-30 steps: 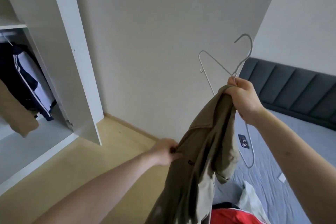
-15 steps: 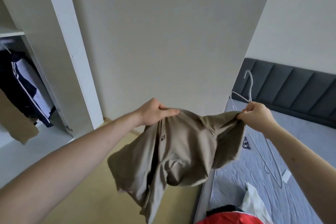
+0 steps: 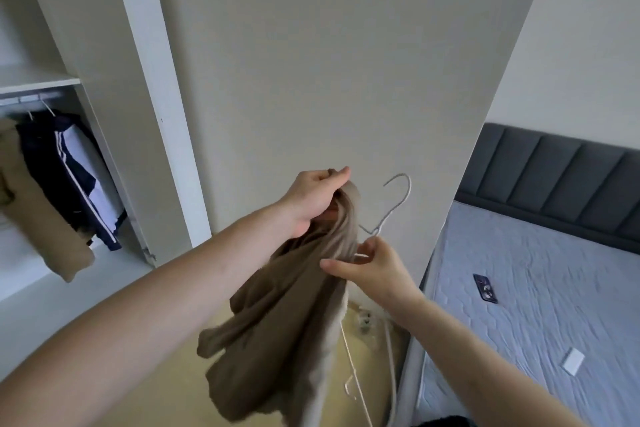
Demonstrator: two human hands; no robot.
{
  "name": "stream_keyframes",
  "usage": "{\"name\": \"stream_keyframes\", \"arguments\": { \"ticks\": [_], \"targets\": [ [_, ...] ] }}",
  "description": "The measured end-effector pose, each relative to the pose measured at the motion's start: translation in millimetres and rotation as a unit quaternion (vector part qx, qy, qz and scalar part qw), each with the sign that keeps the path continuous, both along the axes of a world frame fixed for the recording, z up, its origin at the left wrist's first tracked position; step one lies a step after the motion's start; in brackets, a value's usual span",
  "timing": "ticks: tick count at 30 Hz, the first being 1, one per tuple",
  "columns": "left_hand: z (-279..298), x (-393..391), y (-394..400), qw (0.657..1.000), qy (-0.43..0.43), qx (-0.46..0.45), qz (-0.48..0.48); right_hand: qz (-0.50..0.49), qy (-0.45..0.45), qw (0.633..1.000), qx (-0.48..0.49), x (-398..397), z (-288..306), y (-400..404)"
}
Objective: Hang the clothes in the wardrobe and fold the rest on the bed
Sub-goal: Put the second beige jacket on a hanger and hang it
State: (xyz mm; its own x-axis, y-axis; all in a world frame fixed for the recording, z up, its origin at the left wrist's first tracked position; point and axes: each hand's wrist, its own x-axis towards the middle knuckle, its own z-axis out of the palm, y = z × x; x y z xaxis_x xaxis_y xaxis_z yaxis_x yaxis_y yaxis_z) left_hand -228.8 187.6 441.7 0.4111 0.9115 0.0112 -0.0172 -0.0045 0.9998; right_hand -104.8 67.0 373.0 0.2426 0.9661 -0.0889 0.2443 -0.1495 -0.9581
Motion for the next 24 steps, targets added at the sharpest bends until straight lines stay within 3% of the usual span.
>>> {"name": "stream_keyframes", "arguments": {
  "ticks": [3, 6, 9, 11, 14, 15, 17, 19, 22, 24],
  "targets": [
    [-0.8, -4.1, -3.0, 0.996, 0.022, 0.08, -0.014, -0.062, -0.022, 0.996, 0.063, -11.6, -0.3, 11.8],
    [-13.1, -24.3, 0.2, 0.974, 0.103, 0.199, -0.009, -0.096, 0.024, 0.99, 0.099, -6.7, 1.3, 18.5],
    [-61.1, -51.2, 3.5, 0.954, 0.206, 0.212, -0.047, -0.114, 0.045, 0.985, 0.118, 9.3, 6.0, 19.9],
    [-107.0, -61.1, -1.8, 0.931, 0.287, 0.225, -0.017, -0.114, 0.045, 0.986, 0.111, 18.8, 13.7, 18.2],
    [-158.9, -61.3, -8.8, 0.936, 0.319, 0.123, 0.086, -0.094, 0.049, 0.989, 0.098, 30.3, 23.5, 16.3],
    [-171.1, -59.7, -9.4, 0.945, 0.309, 0.073, 0.08, -0.087, 0.047, 0.991, 0.095, 33.6, 26.5, 15.6],
    [-194.1, -53.9, -12.0, 0.948, 0.319, 0.008, -0.02, -0.071, 0.046, 0.993, 0.086, 40.1, 31.2, 13.3],
    [-212.9, -47.2, -17.8, 0.925, 0.362, -0.003, -0.116, -0.059, 0.042, 0.994, 0.078, 46.9, 34.1, 10.8],
    [-229.6, -36.6, -27.9, 0.924, 0.348, -0.02, -0.158, -0.055, 0.026, 0.995, 0.073, 58.2, 31.5, 5.1],
    [-231.3, -28.6, -33.5, 0.926, 0.339, 0.017, -0.167, -0.055, 0.022, 0.995, 0.076, 67.5, 27.6, 0.4]
  ]
}}
